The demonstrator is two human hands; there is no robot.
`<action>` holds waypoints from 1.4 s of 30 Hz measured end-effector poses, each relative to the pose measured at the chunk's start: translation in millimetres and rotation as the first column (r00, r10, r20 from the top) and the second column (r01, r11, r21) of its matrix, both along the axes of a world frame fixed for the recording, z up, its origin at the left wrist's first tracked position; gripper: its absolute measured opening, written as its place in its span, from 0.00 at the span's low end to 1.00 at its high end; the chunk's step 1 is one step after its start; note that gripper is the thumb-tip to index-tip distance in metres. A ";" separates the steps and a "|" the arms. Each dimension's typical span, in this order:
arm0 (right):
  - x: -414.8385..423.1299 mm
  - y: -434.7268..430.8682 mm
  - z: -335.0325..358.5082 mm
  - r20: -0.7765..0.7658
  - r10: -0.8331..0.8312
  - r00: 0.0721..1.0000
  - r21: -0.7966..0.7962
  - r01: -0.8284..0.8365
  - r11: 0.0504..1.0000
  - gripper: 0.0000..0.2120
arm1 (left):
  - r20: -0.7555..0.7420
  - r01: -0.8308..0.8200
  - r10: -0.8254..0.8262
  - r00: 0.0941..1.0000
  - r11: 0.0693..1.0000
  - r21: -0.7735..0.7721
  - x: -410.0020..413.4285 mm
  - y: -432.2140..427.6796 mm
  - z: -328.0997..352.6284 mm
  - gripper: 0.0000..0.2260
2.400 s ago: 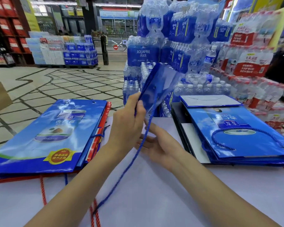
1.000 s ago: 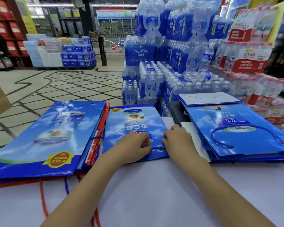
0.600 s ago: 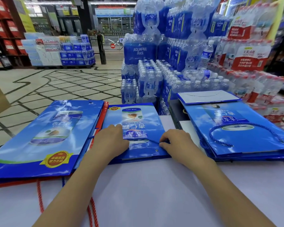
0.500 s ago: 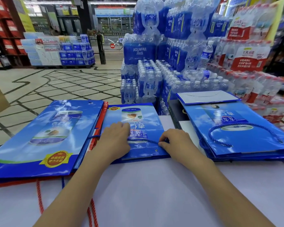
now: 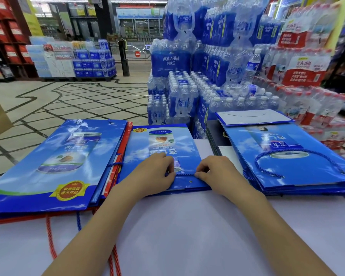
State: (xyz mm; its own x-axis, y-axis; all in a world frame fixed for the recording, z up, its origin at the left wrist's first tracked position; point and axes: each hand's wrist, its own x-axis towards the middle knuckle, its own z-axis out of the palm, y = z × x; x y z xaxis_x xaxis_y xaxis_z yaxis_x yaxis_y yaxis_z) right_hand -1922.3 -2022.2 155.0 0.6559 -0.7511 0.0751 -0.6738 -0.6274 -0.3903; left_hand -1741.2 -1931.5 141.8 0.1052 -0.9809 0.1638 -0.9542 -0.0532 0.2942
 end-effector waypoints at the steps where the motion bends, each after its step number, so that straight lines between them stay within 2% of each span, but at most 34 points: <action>1: 0.1 0.3 0.0 -0.001 0.000 1.000 0.003 0.000 1.000 0.07 | 0.001 0.003 -0.003 1.000 1.000 -0.005 -0.3 0.6 0.7 0.04; 4: 1.5 1.3 0.0 -0.037 0.027 0.999 -0.019 -0.027 0.999 0.09 | -0.011 0.051 -0.052 0.999 0.998 -0.038 -4.1 0.0 -0.6 0.06; 8: 1.1 0.4 0.0 0.017 0.031 0.999 0.029 -0.032 0.999 0.09 | -0.104 0.084 -0.091 0.990 0.994 -0.067 -15.2 -4.1 -2.8 0.09; 15: -2.6 -0.7 -1.0 0.234 0.059 0.970 0.253 -0.120 0.960 0.07 | -0.254 0.029 -0.076 0.964 0.983 -0.181 -15.4 -4.6 -0.2 0.05; 21: -5.1 -1.3 3.5 0.278 0.058 0.959 0.267 -0.135 0.954 0.06 | -0.299 0.006 -0.049 0.953 0.990 -0.142 -13.6 -2.2 2.5 0.04; 23: -9.2 -1.6 4.3 0.227 0.090 0.970 0.226 -0.142 0.964 0.06 | -0.357 -0.020 -0.035 0.933 0.988 -0.151 -12.3 -1.2 2.7 0.02; 27: -17.5 -2.2 3.5 -0.047 0.247 0.968 0.187 -0.235 0.954 0.14 | -0.541 -0.061 -0.069 0.838 0.974 -0.218 -13.6 0.8 8.2 0.07; 29: -18.9 -3.7 4.8 -0.077 0.263 0.962 0.193 -0.244 0.950 0.16 | -0.611 -0.070 -0.091 0.786 0.970 -0.234 -14.3 1.2 12.8 0.07; 35: -20.6 -6.0 5.7 -0.041 0.237 0.971 0.169 -0.227 0.959 0.13 | -0.597 -0.104 -0.037 0.801 0.974 -0.200 -11.1 1.1 13.5 0.06; 42: -20.9 -4.1 6.6 -0.026 0.225 0.974 0.178 -0.217 0.960 0.14 | -0.421 -0.047 -0.004 0.907 0.993 -0.111 -15.1 1.6 8.1 0.04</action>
State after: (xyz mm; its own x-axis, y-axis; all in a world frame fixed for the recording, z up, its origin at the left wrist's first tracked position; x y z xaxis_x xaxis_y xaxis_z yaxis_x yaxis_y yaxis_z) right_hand -1943.2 -2026.3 161.5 0.8064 -0.5863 -0.0769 -0.5459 -0.6881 -0.4781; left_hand -1756.3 -1929.9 149.9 0.2104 -0.9543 0.2123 -0.7396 -0.0134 0.6729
